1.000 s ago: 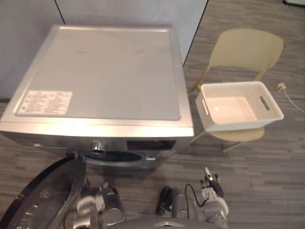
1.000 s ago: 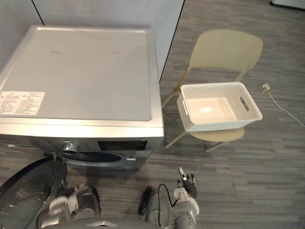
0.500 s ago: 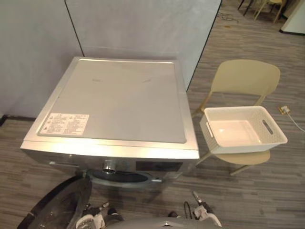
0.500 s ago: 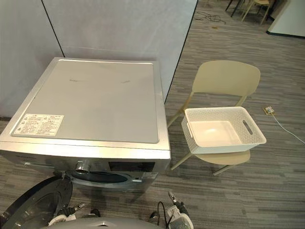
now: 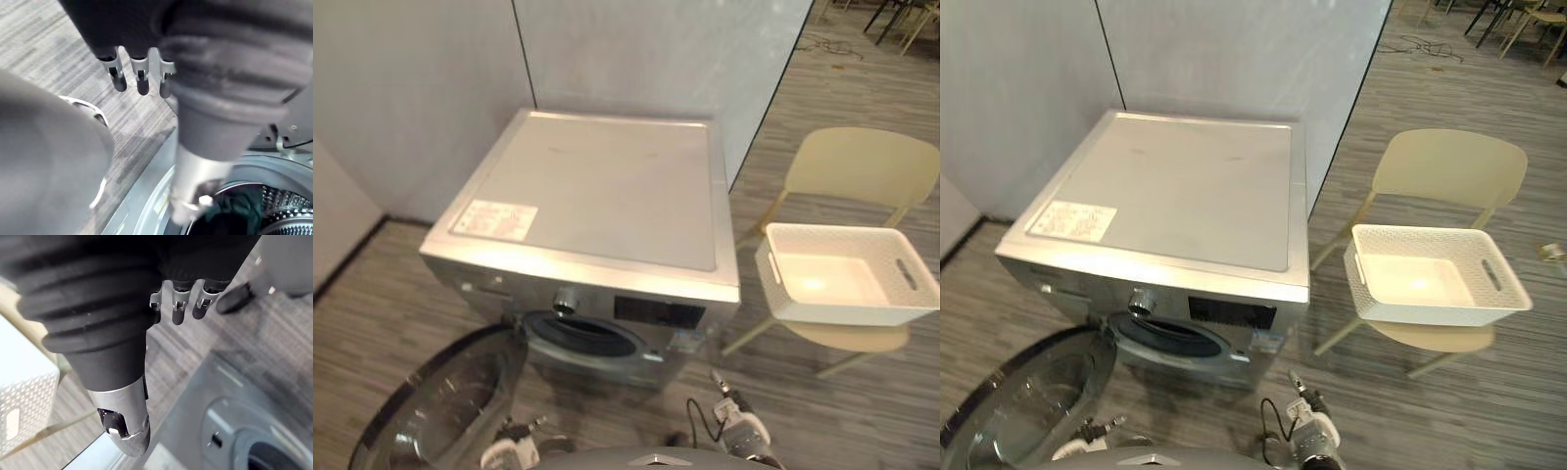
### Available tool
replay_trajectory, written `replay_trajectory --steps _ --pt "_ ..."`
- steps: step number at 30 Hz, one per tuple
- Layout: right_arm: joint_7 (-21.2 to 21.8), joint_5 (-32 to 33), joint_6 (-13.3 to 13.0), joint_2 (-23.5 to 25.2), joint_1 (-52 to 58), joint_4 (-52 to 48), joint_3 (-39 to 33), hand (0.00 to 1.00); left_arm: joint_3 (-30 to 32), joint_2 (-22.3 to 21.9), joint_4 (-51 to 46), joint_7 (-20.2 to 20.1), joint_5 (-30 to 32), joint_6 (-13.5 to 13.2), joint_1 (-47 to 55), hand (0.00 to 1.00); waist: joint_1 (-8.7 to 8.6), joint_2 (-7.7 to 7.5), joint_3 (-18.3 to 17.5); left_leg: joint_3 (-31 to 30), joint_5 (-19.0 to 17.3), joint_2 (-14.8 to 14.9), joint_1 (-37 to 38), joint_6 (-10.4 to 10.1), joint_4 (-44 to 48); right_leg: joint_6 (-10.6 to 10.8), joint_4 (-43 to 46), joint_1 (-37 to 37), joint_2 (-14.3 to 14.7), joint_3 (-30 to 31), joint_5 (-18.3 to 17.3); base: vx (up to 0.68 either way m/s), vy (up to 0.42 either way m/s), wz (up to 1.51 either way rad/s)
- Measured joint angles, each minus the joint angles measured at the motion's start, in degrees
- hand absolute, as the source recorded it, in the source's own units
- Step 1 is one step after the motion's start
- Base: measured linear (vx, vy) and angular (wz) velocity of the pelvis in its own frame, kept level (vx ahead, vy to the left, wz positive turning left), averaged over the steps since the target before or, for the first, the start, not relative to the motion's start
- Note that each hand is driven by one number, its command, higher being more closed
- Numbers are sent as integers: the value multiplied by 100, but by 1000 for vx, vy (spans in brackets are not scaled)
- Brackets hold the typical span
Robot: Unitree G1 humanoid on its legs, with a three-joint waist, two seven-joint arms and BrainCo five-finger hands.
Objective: Pick up the laundry basket with both hands and put the clothes into the washing machine.
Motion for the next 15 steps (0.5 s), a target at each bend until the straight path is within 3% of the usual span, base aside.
replay_trajectory --steps 1,5,8,11,12,13,14,15 --pt "-12 6 3 59 171 -4 -3 0 -156 70 -5 9 34 5 -79 0 -26 -134 -8 -20 198 -149 105 -1 -374 -28 4 -75 -79 -29 72 -94 34 18" --pt "-3 26 16 47 450 -6 -131 0 -650 52 -15 18 164 1 -292 0 -99 -260 13 12 681 -468 324 103 -1181 -39 160 -251 -274 15 142 -70 69 2" --pt "-32 -2 36 117 524 -8 -223 0 -878 -53 -11 20 441 0 -367 0 -139 -417 113 196 748 -602 378 157 -1363 -3 797 -647 -543 263 48 -87 76 -24" --pt "-13 -1 45 203 634 -6 -230 0 -912 -15 26 -3 707 2 -362 0 -191 -516 161 242 719 -587 395 209 -1357 -9 1202 -846 -590 643 46 -34 30 -11" --pt "-6 -2 52 212 710 -3 -239 0 -818 8 63 -12 859 3 -366 0 -196 -519 160 318 705 -513 382 234 -1294 42 1252 -912 -523 867 219 3 9 -22" --pt "1 0 56 212 722 -2 -293 0 -628 -21 133 -22 1001 -3 -376 0 -150 -410 171 427 720 -332 346 305 -1217 -11 1334 -996 -376 1021 271 10 -13 -31" --pt "2 1 63 234 707 1 -342 0 -483 -6 195 -19 1050 1 -397 0 -155 -354 204 490 722 -258 327 295 -1159 -77 1756 -1096 -414 1063 63 13 -41 -28" --pt "21 7 82 241 722 4 -343 0 -253 65 251 -13 1093 30 -388 0 -192 -391 202 496 712 -194 279 277 -1014 -180 3047 -1270 -571 1071 -472 68 -134 -8"
